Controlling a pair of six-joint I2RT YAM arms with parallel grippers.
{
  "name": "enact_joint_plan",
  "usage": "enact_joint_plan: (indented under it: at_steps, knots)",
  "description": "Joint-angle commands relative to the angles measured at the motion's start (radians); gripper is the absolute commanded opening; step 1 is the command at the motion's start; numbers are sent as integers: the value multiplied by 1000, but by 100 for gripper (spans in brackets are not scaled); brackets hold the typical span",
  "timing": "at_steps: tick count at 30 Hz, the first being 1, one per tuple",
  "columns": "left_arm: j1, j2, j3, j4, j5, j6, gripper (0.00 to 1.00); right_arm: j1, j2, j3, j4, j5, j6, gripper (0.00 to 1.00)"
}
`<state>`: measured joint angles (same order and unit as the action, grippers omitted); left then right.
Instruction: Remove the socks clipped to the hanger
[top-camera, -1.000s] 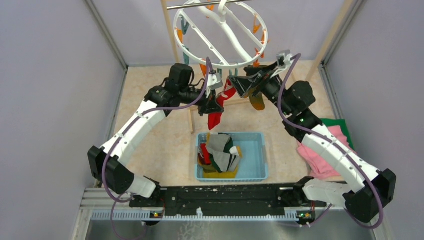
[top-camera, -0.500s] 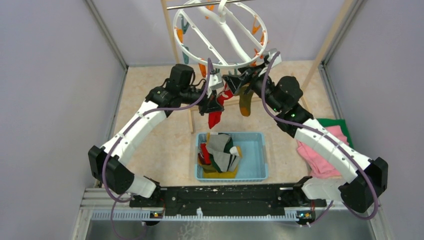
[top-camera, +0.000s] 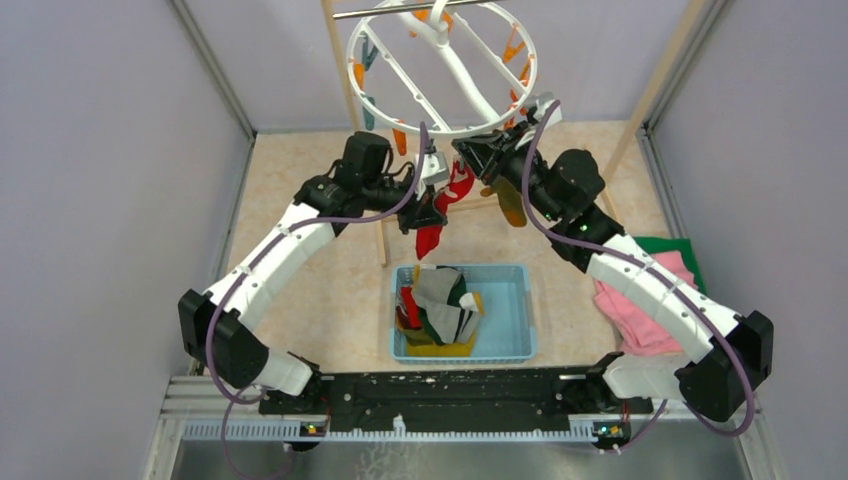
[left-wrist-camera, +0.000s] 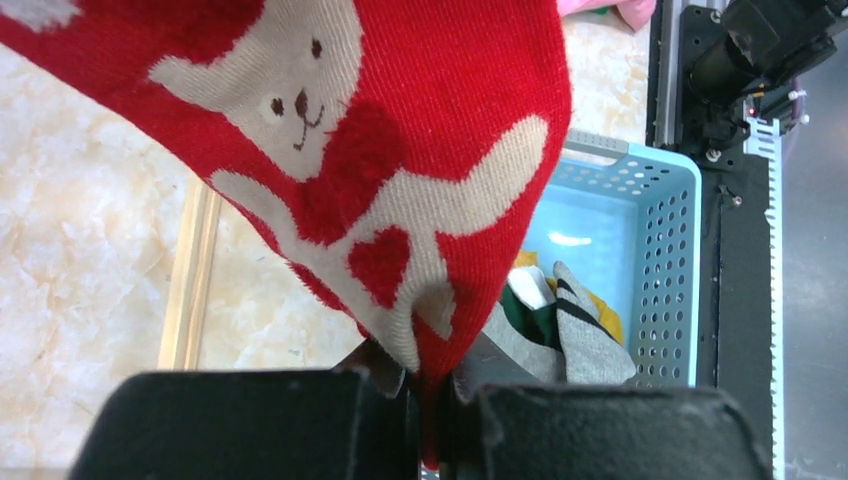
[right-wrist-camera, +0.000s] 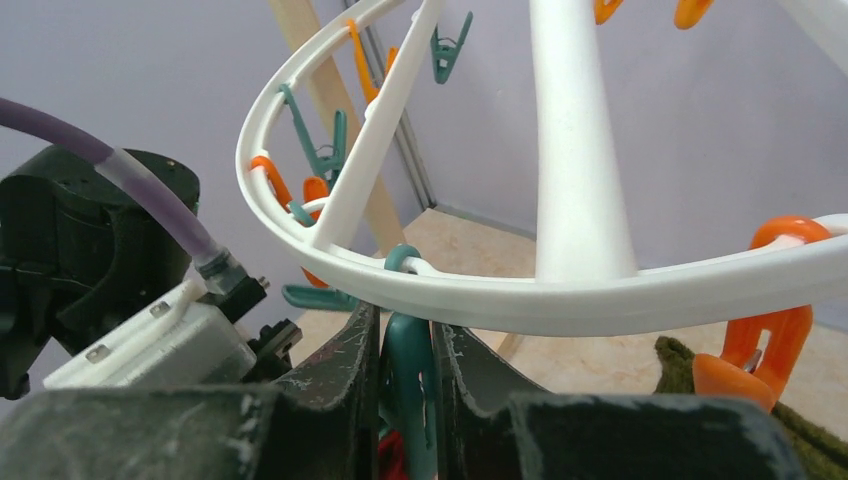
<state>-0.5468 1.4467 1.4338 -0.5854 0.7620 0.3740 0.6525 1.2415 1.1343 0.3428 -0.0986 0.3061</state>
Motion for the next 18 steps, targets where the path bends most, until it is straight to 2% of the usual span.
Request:
enact_joint_plan:
  at_steps: [1, 6, 11, 14, 16, 17, 18]
  knots:
    - [-8, -10, -36, -45, 54, 83, 0, 7, 1, 54, 34, -24, -6, 1]
    - [-61, 15, -79, -193, 147, 241, 0, 7, -2, 55, 15, -28, 1, 0]
    - [-190, 53, -161, -258, 7, 353, 0, 6, -16, 32, 9, -35, 10, 6]
    - [-244, 61, -212, -236, -88, 388, 7, 6, -30, 12, 5, -45, 21, 14]
    - [-273, 64, -246, -226, -149, 421, 15, 6, -45, -3, -3, -47, 27, 29]
    - [-289, 62, -265, -220, -184, 436, 24, 6, -57, -10, -10, -45, 28, 44]
    - [-302, 59, -280, -213, -212, 447, 33, 6, -69, -20, -17, -43, 27, 83]
